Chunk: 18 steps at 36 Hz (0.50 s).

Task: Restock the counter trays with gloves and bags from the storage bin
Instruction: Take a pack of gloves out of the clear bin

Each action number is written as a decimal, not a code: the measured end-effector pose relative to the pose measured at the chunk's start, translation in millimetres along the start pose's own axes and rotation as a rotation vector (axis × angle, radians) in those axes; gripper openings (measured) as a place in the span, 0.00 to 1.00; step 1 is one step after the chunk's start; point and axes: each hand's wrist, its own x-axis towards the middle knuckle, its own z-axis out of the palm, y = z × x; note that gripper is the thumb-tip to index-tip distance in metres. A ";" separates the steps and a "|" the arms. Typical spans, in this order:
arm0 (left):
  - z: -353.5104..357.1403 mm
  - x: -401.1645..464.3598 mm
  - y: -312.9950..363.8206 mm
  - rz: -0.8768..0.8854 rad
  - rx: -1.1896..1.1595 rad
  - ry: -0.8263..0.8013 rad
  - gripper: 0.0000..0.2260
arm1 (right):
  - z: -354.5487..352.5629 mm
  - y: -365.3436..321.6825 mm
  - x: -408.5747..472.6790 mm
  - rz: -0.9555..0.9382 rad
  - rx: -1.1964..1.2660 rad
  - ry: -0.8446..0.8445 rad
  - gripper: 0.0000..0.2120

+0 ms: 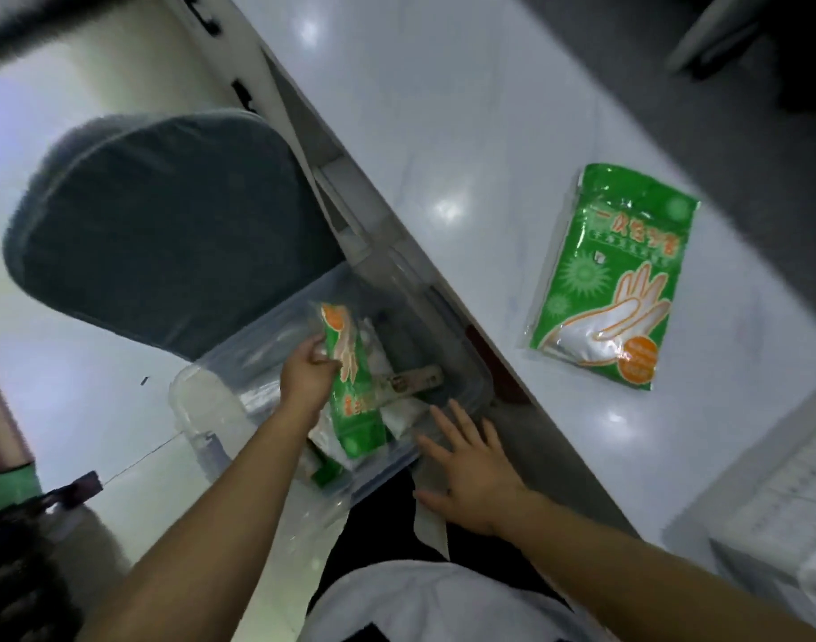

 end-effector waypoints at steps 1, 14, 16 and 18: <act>-12.6 -13.3 3.0 0.021 0.012 -0.014 0.24 | -8.2 -2.7 -2.1 -0.029 0.017 0.024 0.38; -114.9 -159.6 79.2 0.415 0.443 -0.209 0.19 | -212.5 -70.6 0.0 -0.445 0.171 0.242 0.41; -118.6 -173.7 88.8 0.474 0.474 -0.210 0.18 | -234.7 -81.6 -5.4 -0.464 0.006 0.236 0.33; -121.2 -185.0 96.8 0.527 0.484 -0.198 0.18 | -248.4 -92.6 -13.3 -0.484 -0.185 0.256 0.21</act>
